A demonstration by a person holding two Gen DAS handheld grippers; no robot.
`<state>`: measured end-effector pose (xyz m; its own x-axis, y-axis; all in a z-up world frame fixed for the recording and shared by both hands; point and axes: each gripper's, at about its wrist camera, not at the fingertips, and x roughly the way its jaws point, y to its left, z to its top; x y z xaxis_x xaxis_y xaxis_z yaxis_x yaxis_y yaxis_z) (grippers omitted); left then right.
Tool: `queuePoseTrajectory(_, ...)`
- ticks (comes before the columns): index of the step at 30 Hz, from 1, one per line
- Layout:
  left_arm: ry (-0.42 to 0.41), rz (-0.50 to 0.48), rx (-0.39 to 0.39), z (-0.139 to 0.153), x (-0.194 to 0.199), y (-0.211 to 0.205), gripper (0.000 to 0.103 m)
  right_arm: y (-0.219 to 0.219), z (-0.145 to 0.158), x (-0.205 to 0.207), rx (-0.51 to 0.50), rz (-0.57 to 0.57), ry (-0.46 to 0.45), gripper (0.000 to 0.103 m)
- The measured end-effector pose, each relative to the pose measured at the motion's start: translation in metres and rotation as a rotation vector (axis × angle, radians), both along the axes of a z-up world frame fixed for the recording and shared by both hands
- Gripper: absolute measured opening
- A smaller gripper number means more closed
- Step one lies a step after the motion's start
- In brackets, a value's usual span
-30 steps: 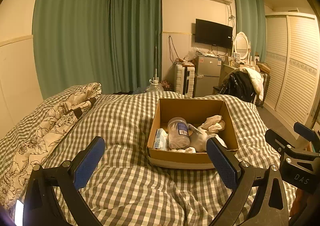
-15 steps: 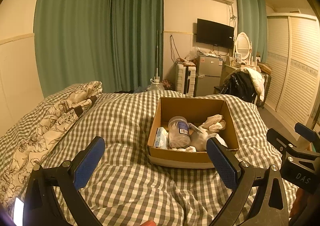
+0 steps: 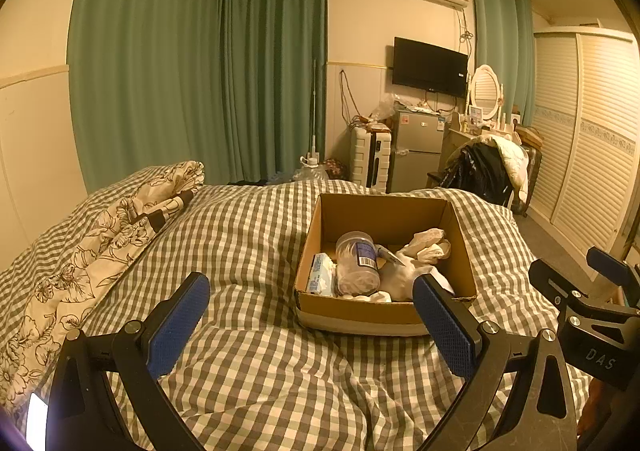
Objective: Organize objects
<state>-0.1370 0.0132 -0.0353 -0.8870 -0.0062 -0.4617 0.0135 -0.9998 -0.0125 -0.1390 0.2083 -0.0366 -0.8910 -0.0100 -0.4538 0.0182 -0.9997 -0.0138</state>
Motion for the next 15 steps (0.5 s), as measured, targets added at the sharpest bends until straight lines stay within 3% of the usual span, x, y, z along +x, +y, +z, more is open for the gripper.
queuePoseTrajectory(15, 0.001, 0.0, -0.004, -0.001, 0.0011, 0.001, 0.103, -0.0023, -0.0033, -0.0021, 0.006, 0.001, -0.011, 0.103)
